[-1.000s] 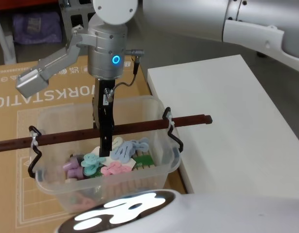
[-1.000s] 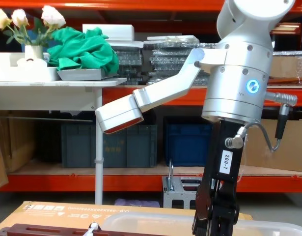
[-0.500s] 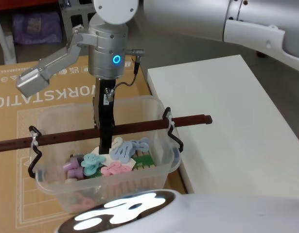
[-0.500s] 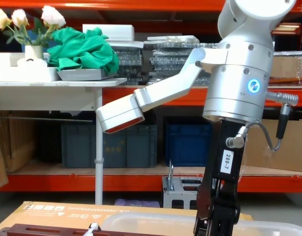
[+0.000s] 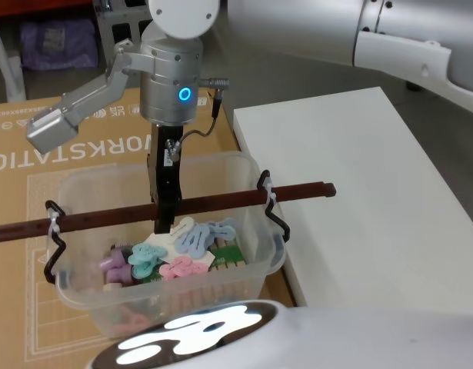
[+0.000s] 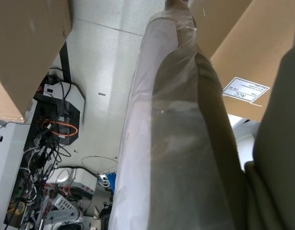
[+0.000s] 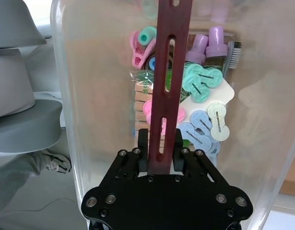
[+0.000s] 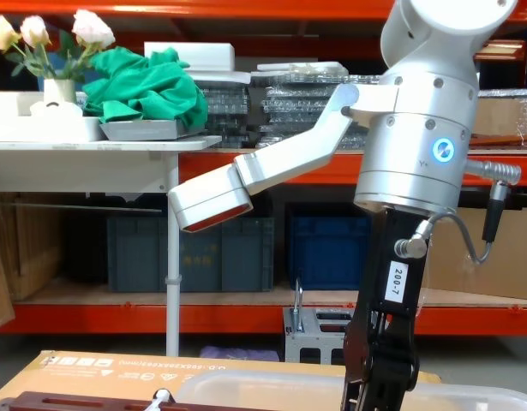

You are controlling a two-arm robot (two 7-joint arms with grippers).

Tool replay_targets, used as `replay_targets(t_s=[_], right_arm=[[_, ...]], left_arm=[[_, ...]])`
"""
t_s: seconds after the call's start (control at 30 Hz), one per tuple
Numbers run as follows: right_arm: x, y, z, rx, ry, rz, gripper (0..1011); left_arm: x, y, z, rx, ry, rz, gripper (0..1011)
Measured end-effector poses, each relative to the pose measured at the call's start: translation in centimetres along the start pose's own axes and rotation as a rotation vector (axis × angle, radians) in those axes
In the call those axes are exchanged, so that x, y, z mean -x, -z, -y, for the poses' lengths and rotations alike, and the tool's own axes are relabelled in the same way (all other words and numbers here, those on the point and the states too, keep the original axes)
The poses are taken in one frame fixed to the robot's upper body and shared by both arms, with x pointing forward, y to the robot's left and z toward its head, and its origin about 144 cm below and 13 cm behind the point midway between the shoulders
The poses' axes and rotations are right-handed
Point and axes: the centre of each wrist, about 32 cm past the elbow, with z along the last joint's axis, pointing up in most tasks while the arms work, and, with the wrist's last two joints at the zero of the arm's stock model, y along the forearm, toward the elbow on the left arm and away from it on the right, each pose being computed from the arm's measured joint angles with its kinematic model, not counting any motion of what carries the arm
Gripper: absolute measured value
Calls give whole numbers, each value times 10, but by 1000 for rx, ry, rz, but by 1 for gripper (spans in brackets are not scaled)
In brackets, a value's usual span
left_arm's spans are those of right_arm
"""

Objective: Use one hand to grasp the basket and place it at the designated location.

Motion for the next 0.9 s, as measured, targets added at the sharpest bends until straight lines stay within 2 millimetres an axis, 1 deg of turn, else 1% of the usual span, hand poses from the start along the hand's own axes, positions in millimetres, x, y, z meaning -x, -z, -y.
replay_targets(t_s=[0.03, 0.07, 0.27, 0.53, 0.63, 0.9], right_arm=[[0, 0, 0, 0, 0, 0, 267], [0, 0, 0, 0, 0, 0, 250], [1, -1, 2, 3, 0, 1, 239], [7, -5, 33, 45, 6, -7, 239], [9, -5, 51, 67, -1, -14, 239], [10, -4, 65, 82, -21, -17, 239]], left_arm=[[0, 0, 0, 0, 0, 0, 0], [0, 0, 0, 0, 0, 0, 0], [0, 0, 0, 0, 0, 0, 0], [0, 0, 0, 0, 0, 0, 0], [0, 0, 0, 0, 0, 0, 0], [0, 0, 0, 0, 0, 0, 0]])
